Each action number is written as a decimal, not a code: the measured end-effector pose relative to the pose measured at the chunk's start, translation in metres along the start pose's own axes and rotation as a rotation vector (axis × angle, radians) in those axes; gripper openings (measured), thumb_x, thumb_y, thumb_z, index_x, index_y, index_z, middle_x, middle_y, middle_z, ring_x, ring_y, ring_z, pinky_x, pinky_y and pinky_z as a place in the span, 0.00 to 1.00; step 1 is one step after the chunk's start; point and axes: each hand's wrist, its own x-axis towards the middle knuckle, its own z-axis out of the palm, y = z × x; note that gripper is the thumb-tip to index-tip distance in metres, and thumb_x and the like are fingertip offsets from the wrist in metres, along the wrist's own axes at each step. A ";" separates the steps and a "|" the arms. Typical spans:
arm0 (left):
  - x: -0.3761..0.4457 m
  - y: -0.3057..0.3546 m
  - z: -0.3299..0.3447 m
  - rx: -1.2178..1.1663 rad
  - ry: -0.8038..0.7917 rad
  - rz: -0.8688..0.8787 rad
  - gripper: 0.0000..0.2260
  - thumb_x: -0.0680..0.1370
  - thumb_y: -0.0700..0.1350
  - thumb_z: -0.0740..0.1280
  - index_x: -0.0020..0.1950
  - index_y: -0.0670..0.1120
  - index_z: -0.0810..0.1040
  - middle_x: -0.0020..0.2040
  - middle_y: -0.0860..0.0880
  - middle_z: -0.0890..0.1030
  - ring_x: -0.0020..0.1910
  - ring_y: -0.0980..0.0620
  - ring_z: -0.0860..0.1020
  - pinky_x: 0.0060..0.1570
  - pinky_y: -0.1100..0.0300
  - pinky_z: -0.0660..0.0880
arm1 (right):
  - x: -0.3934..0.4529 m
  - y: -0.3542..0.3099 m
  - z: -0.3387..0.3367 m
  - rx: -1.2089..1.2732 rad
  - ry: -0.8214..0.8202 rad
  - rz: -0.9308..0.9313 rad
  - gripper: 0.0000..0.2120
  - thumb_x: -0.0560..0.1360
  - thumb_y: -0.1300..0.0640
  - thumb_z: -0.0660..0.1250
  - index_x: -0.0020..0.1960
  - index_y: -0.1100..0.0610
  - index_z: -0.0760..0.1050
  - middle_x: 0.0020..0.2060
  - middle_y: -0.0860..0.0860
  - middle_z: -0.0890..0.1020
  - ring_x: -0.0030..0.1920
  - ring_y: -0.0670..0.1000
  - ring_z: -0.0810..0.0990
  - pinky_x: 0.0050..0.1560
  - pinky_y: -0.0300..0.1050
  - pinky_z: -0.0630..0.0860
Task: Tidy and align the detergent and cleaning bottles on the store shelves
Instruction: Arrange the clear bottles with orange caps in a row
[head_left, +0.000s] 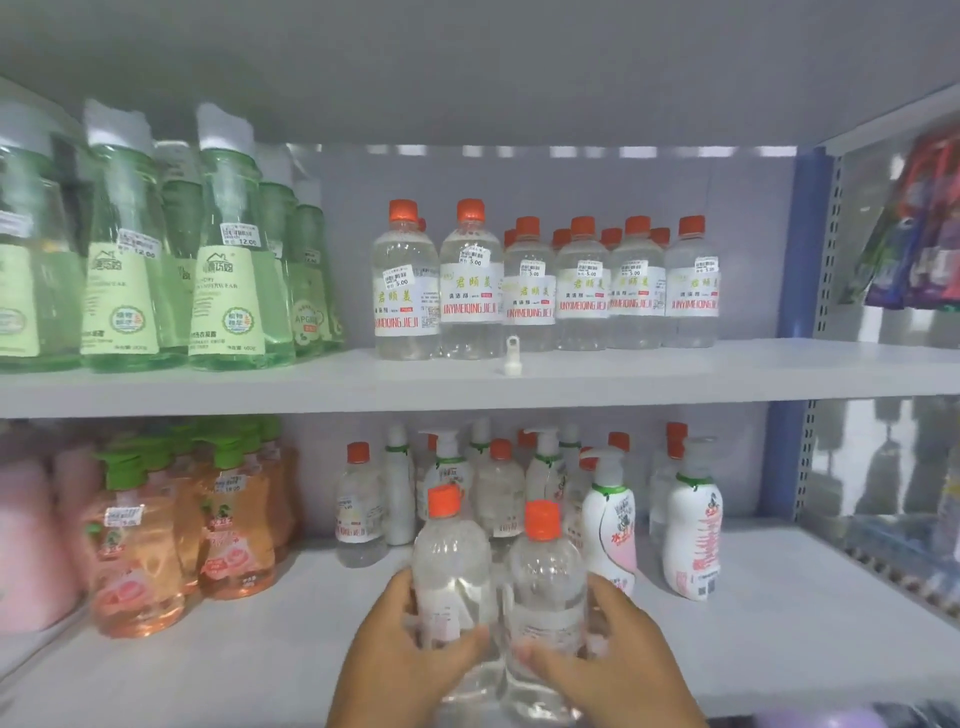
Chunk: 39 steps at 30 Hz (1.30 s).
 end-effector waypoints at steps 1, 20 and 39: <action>-0.013 0.013 -0.005 -0.038 -0.034 0.043 0.35 0.60 0.50 0.85 0.65 0.58 0.77 0.46 0.63 0.86 0.42 0.61 0.84 0.39 0.71 0.76 | -0.016 -0.001 -0.020 0.043 -0.082 -0.070 0.26 0.75 0.59 0.77 0.70 0.48 0.74 0.62 0.48 0.84 0.62 0.49 0.81 0.60 0.45 0.79; 0.073 0.309 0.044 0.426 0.200 0.201 0.21 0.64 0.62 0.81 0.50 0.54 0.82 0.47 0.52 0.86 0.40 0.51 0.84 0.42 0.53 0.84 | 0.112 -0.183 -0.201 -0.097 0.053 -0.396 0.17 0.67 0.44 0.82 0.52 0.50 0.84 0.45 0.46 0.88 0.44 0.46 0.87 0.45 0.48 0.85; 0.172 0.367 -0.004 0.859 0.020 0.488 0.12 0.77 0.50 0.73 0.60 0.49 0.84 0.49 0.48 0.86 0.44 0.47 0.85 0.55 0.52 0.82 | 0.200 -0.196 -0.158 -0.436 -0.026 -0.383 0.12 0.69 0.40 0.78 0.50 0.37 0.79 0.44 0.41 0.86 0.48 0.49 0.85 0.42 0.51 0.87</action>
